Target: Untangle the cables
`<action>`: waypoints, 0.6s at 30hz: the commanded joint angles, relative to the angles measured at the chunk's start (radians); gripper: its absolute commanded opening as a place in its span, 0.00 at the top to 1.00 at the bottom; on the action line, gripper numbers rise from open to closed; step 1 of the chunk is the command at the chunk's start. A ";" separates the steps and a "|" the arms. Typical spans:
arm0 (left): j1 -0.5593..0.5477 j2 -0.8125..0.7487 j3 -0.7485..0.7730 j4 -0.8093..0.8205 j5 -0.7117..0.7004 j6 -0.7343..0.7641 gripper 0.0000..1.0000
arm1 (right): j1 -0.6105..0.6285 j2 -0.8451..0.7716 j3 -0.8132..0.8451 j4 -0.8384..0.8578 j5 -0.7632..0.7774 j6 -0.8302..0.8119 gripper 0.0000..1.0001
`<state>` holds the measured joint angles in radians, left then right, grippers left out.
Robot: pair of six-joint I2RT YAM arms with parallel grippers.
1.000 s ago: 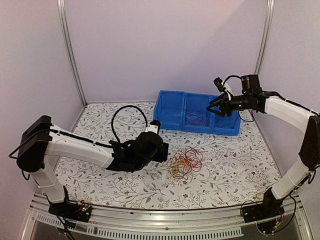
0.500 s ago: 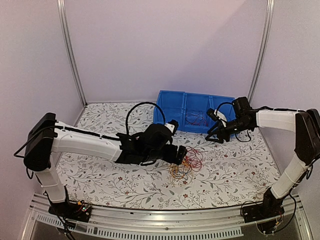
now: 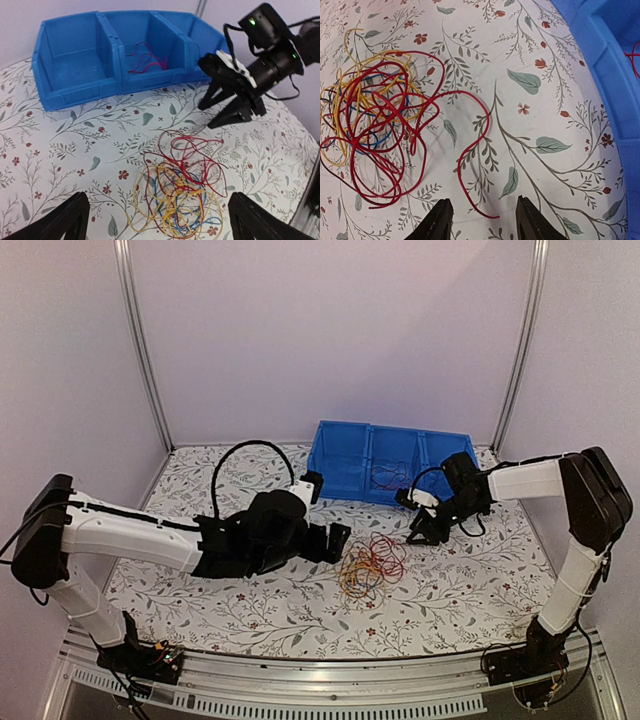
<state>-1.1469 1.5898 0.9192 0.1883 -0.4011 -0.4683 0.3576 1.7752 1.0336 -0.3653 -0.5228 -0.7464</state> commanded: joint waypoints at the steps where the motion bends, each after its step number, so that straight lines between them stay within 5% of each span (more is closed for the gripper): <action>1: 0.070 0.003 0.003 -0.244 -0.217 -0.305 0.00 | 0.043 0.051 0.021 -0.013 0.069 -0.047 0.52; 6: 0.150 -0.089 -0.212 0.084 0.020 -0.259 0.00 | 0.057 0.129 0.063 -0.040 0.095 -0.033 0.55; 14: 0.146 -0.090 -0.162 0.099 0.025 -0.072 0.00 | 0.067 0.149 0.099 -0.062 0.118 -0.010 0.98; 18: 0.145 -0.034 -0.078 0.095 0.115 0.023 0.00 | 0.067 0.054 0.157 -0.139 0.097 0.008 1.00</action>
<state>-0.9966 1.5215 0.7483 0.2405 -0.3733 -0.5705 0.4198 1.9087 1.1263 -0.4213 -0.4267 -0.7601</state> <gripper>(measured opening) 0.997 0.020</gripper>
